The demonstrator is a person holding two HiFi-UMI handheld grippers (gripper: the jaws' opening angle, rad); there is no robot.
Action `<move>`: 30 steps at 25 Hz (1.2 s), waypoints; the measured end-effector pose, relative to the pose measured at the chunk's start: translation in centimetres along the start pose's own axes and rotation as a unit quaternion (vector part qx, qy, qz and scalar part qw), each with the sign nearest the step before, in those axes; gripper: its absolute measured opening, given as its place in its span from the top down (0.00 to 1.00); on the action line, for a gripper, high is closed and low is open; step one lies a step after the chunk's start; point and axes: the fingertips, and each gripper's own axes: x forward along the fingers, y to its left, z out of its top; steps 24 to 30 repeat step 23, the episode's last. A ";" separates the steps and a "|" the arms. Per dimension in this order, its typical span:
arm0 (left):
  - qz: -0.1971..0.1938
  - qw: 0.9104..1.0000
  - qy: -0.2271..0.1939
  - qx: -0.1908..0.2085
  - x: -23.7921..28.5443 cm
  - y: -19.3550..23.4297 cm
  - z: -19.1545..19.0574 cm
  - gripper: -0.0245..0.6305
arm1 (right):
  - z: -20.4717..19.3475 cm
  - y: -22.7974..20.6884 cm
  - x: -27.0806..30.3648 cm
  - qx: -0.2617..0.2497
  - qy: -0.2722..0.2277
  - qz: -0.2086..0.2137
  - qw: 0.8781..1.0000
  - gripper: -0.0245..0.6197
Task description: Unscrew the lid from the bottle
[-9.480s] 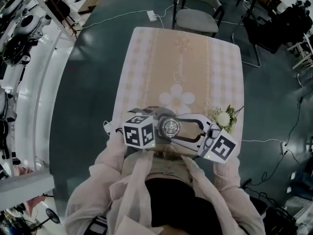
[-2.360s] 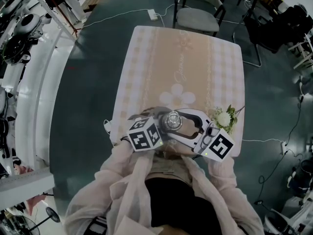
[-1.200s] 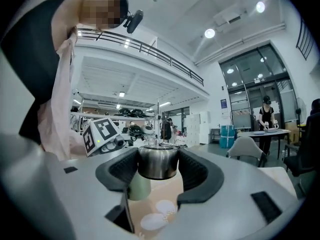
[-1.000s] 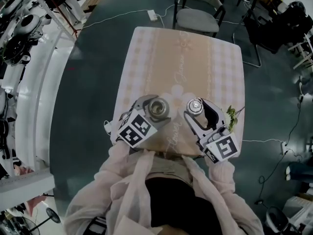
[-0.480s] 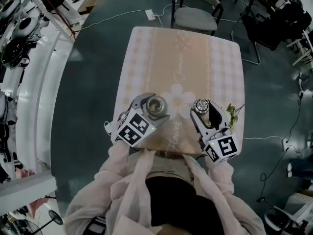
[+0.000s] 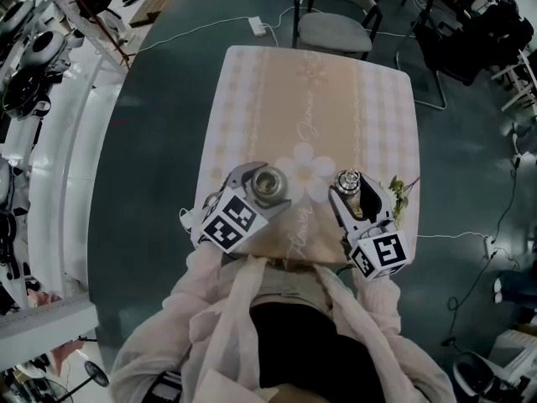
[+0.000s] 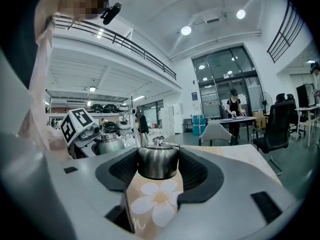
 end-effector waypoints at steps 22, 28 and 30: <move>-0.011 1.000 0.008 0.010 0.4 -0.7 0.0 0.36 | 0.1 -0.2 -0.1 -0.009 -0.003 -0.006 1.000 0.55; -0.012 1.000 0.008 0.010 0.4 -0.7 0.1 0.36 | 0.2 -0.3 -0.1 -0.010 -0.004 -0.007 1.000 0.55; -0.012 1.000 0.008 0.010 0.4 -0.7 0.1 0.36 | 0.2 -0.3 -0.1 -0.010 -0.004 -0.007 1.000 0.55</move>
